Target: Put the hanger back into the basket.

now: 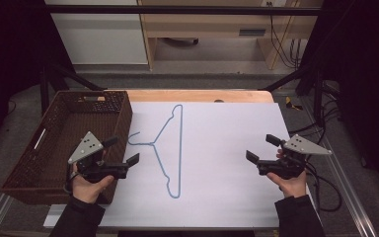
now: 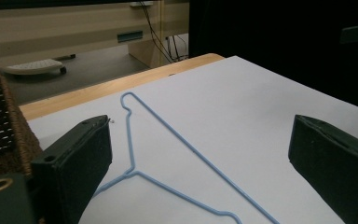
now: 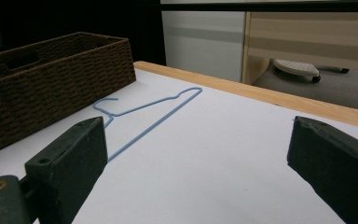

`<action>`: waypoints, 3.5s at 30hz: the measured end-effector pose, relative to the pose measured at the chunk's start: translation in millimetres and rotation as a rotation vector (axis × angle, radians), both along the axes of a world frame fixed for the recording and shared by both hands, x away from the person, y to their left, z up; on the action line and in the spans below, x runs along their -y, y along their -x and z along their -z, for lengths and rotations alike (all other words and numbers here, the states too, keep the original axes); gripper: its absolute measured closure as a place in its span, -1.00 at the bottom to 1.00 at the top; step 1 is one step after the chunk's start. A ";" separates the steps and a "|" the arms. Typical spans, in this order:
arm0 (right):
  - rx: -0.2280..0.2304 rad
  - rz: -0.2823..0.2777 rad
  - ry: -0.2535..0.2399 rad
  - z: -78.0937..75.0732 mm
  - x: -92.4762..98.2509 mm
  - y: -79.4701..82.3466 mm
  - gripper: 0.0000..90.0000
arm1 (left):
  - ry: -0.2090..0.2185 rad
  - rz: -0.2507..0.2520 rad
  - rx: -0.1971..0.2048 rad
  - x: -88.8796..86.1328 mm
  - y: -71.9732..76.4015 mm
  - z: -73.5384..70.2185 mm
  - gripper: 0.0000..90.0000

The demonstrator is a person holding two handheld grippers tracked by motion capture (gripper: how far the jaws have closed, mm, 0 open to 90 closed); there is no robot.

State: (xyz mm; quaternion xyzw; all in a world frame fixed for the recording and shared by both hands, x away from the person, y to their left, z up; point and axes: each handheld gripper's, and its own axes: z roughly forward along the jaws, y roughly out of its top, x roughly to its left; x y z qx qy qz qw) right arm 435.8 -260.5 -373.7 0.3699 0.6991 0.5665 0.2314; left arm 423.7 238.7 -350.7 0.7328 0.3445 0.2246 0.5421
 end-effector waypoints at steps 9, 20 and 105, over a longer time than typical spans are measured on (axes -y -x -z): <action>-0.003 -0.006 0.016 -1.4 -1.8 1.2 -0.89 | -0.023 0.019 -0.017 27.8 2.2 1.1 -0.81; -0.006 -0.008 0.037 -2.6 -7.8 2.2 -0.89 | -0.095 0.035 -0.087 54.4 -12.4 17.6 -0.74; -0.061 -0.053 0.083 7.1 -21.1 -5.4 -0.88 | -0.526 -0.085 -0.530 91.9 -190.5 103.5 0.66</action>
